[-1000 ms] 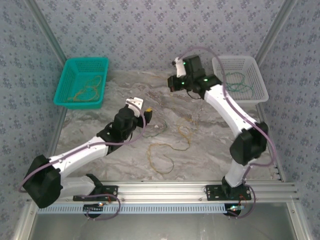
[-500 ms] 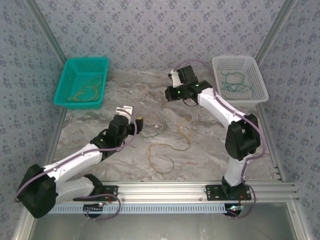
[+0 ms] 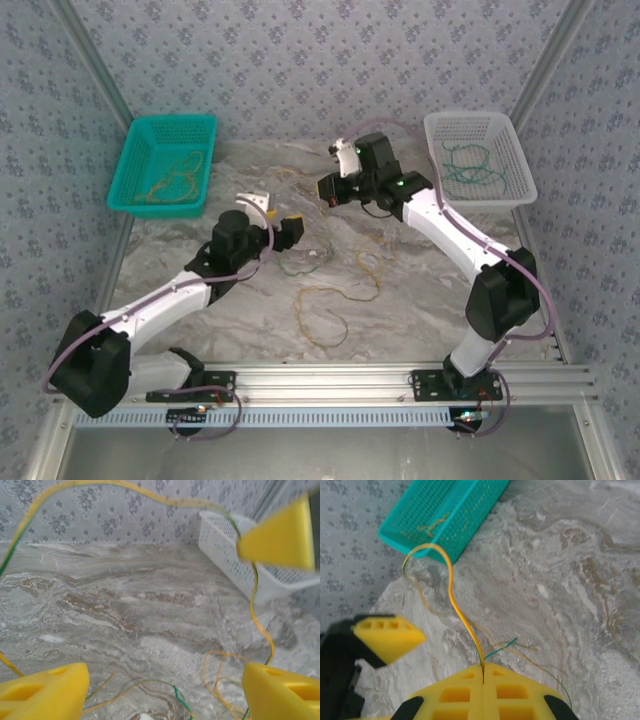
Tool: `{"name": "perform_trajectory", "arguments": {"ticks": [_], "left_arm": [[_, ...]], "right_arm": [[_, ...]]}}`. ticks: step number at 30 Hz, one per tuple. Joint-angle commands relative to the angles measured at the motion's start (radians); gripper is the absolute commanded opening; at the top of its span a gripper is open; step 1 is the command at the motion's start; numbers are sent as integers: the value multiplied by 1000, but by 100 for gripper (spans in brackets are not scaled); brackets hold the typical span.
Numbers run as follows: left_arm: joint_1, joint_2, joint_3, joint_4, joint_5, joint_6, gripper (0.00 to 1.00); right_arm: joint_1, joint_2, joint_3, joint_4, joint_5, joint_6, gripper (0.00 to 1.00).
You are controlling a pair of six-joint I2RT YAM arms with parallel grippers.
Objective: Untangle the cables
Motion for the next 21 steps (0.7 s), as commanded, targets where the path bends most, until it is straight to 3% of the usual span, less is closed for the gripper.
{"name": "perform_trajectory", "arguments": {"ticks": [1,6,12,17,21], "left_arm": [[36,-51,-73,187,103,-108,83],[163,-65,-113,257,161,-256,85],[275,-62,-126,330,257,-381,95],[318,-41,-95,201,231,-408,99],[312,-35,-19,-28,162,-289,99]], "right_arm": [[29,-10,-46,59,-36,-19,0],[64,-37,-103,103,-52,-106,0],[84,-59,-196,170,-24,-150,0],[125,-102,-255,238,41,-161,0],[136,-129,-280,278,50,-162,0]]}}
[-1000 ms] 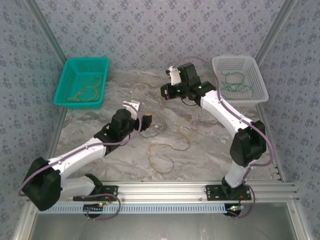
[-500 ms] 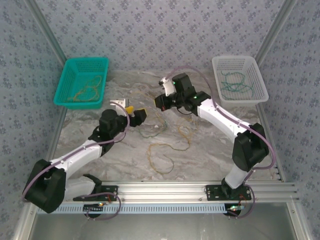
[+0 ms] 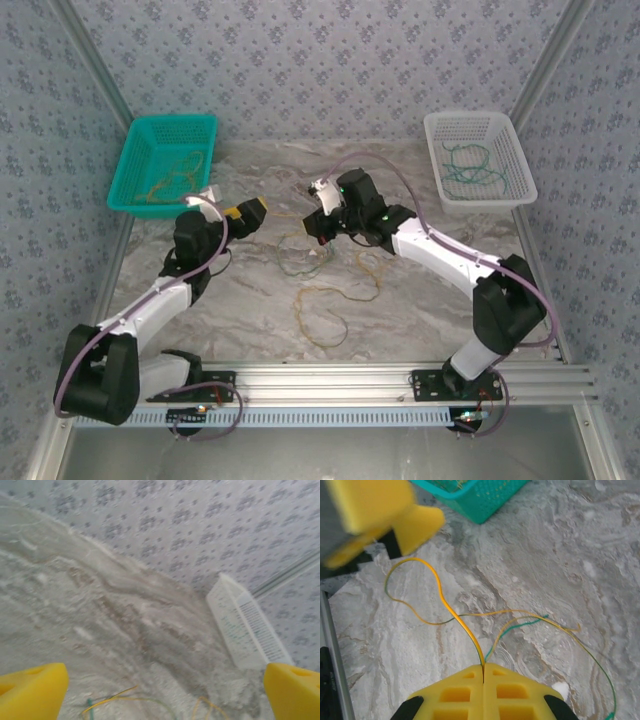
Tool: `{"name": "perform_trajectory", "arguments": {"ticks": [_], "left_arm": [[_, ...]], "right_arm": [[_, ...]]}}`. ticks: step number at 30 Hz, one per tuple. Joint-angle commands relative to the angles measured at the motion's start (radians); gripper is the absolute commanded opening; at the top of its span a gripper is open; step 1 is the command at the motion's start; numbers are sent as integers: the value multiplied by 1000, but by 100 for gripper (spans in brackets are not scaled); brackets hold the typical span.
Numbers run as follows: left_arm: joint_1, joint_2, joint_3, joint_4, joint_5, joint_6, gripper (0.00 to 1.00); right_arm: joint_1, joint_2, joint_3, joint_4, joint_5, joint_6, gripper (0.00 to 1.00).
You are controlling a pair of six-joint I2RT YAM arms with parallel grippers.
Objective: Untangle the cables
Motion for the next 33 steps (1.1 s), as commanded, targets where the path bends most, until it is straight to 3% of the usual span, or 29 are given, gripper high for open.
{"name": "perform_trajectory", "arguments": {"ticks": [1,9,14,18,22,24,27,29,31,33], "left_arm": [[6,11,76,-125,-10,63,99],[-50,97,83,9,101,-1,98],[-74,136,93,66,138,-39,86],[-93,145,104,74,135,-43,66],[-93,145,115,75,133,-49,24],[-93,144,120,73,132,-48,12],[-92,134,123,30,107,-25,0],[-90,117,117,-29,44,-4,0],[-86,97,107,-71,0,36,0],[-86,74,104,-132,-65,66,0]], "right_arm": [[7,-49,-19,76,31,-24,0],[19,-21,3,107,123,34,0],[34,27,30,133,146,73,0],[42,67,39,171,155,100,0],[56,116,53,168,143,98,0],[62,133,52,169,127,97,0],[60,129,42,159,143,109,0],[55,99,33,153,150,108,0],[49,60,18,148,160,97,16],[40,23,7,137,144,83,25]]}}
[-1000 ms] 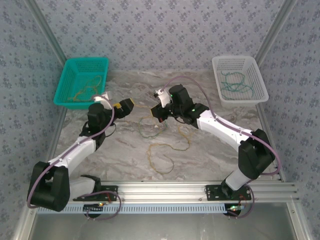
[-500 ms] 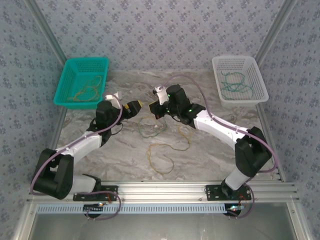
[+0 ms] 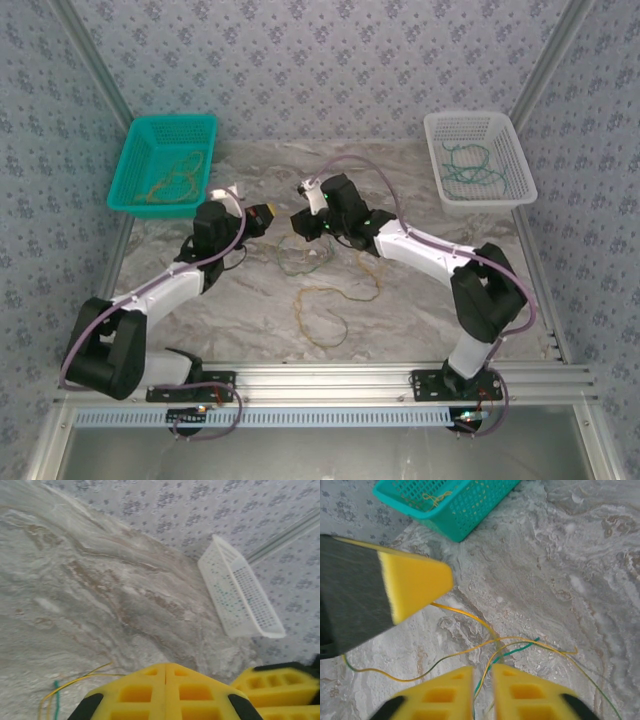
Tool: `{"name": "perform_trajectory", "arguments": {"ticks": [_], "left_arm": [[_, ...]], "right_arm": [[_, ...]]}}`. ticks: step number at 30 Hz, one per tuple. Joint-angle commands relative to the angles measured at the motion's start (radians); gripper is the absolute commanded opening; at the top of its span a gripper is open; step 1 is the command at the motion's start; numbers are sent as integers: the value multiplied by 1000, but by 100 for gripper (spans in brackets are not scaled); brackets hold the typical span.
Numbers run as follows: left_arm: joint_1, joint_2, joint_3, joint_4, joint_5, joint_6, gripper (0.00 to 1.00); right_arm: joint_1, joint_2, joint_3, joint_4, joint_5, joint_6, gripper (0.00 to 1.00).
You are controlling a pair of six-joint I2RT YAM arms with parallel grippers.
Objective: Untangle the cables
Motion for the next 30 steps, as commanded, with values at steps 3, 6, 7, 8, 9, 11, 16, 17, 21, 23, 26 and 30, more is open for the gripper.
{"name": "perform_trajectory", "arguments": {"ticks": [3,6,7,8,9,11,16,17,21,23,26,30], "left_arm": [[6,-86,10,-178,-187,105,0],[18,-133,-19,-223,-220,127,0],[21,-156,-29,-243,-244,129,0],[22,-175,-40,-256,-254,133,0],[27,-200,-51,-273,-265,133,0],[38,-250,-66,-304,-284,135,0],[75,-339,-78,-406,-364,143,0],[79,-350,-75,-440,-397,140,0],[107,-410,-87,-518,-492,133,0],[124,-432,-95,-510,-489,133,0],[137,-447,-63,-525,-483,172,0],[141,-456,-18,-535,-450,187,0]], "right_arm": [[-25,-128,-20,-42,15,-21,46],[-68,-179,-80,-33,29,-5,54],[-90,-185,-94,-33,31,18,56],[-108,-184,-100,-38,28,38,57],[-137,-167,-97,-57,3,60,57],[-184,-91,-23,-171,-77,76,53],[-216,124,112,-416,-118,62,28],[-216,138,106,-414,-119,70,28],[-202,196,97,-448,-90,77,40],[-181,232,109,-463,-101,59,40],[-142,293,143,-487,-73,38,38],[-115,343,183,-484,-61,47,7]]}}
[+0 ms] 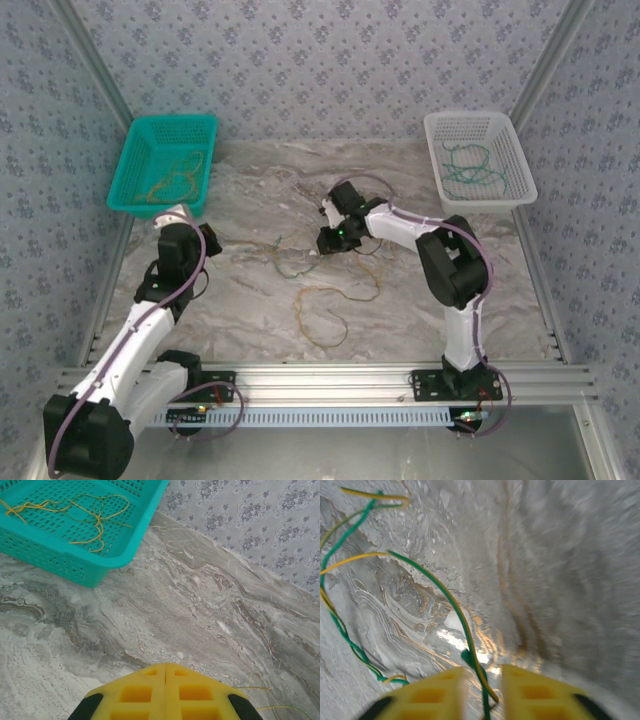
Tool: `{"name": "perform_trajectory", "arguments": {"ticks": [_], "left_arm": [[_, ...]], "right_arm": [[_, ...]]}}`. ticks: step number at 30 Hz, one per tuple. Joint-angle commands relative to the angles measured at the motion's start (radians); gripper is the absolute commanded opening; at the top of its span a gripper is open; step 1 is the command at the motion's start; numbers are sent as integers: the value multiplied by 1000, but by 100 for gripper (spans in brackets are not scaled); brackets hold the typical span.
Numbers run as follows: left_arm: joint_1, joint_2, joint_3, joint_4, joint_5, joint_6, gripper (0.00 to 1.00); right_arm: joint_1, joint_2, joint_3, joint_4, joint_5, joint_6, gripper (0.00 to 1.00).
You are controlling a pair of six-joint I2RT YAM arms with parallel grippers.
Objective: Untangle the cables
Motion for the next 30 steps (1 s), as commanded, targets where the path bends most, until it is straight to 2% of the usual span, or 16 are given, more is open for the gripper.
{"name": "perform_trajectory", "arguments": {"ticks": [1,5,9,16,18,22,24,30], "left_arm": [[6,-32,57,-6,12,25,0],[7,-103,45,38,34,12,0],[8,-185,30,98,81,19,0],[13,-176,15,92,62,15,0],[15,-166,2,114,68,9,0],[15,-111,15,140,143,23,0],[15,-92,13,151,157,23,0],[15,-3,5,256,321,-6,0]], "right_arm": [[13,30,53,-40,22,-8,0],[12,-21,70,-71,104,-6,0],[12,-195,5,-43,258,-46,0],[3,-449,-74,-36,540,-121,0],[-13,-471,-65,-67,534,-137,0],[-4,-468,-2,-185,344,-222,0],[21,-468,-6,-205,373,-223,0],[75,-483,-227,15,526,-17,0]]}}
